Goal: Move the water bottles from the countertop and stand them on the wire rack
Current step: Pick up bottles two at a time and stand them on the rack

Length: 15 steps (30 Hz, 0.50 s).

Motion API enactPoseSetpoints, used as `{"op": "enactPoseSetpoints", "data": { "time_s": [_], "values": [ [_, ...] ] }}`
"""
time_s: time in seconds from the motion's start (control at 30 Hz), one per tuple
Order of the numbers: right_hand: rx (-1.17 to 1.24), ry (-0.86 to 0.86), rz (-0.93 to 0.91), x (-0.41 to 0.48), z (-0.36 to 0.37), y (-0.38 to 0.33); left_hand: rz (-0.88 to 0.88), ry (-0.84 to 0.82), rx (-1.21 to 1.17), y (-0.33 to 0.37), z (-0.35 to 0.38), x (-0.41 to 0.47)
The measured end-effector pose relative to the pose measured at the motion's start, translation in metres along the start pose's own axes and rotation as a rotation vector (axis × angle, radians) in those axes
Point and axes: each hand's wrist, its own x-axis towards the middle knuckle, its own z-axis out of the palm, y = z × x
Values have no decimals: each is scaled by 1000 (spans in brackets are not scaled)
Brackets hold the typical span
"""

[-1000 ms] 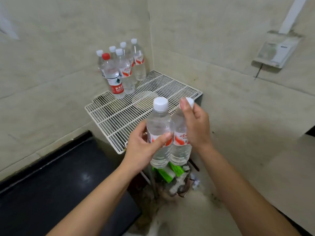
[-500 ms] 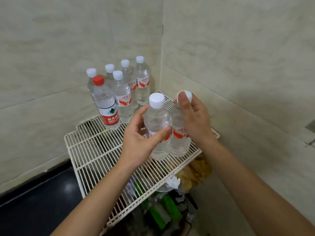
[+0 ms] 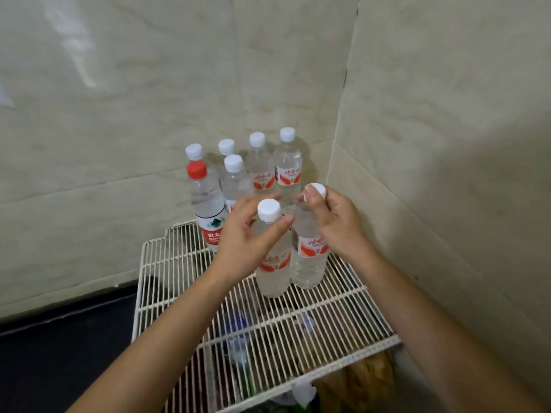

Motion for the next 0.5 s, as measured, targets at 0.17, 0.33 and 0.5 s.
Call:
{"op": "enactPoseSetpoints", "data": {
  "time_s": [0.17, 0.33, 0.5],
  "values": [
    [-1, -4, -3, 26, -19, 8, -52, -86, 172, 25, -12, 25],
    [-28, 9, -45, 55, -23, 13, -27, 10, 218, 32, -4, 58],
    [-11, 45, -12, 83, -27, 6, 98, 36, 636, 46, -5, 100]
  ]
}}
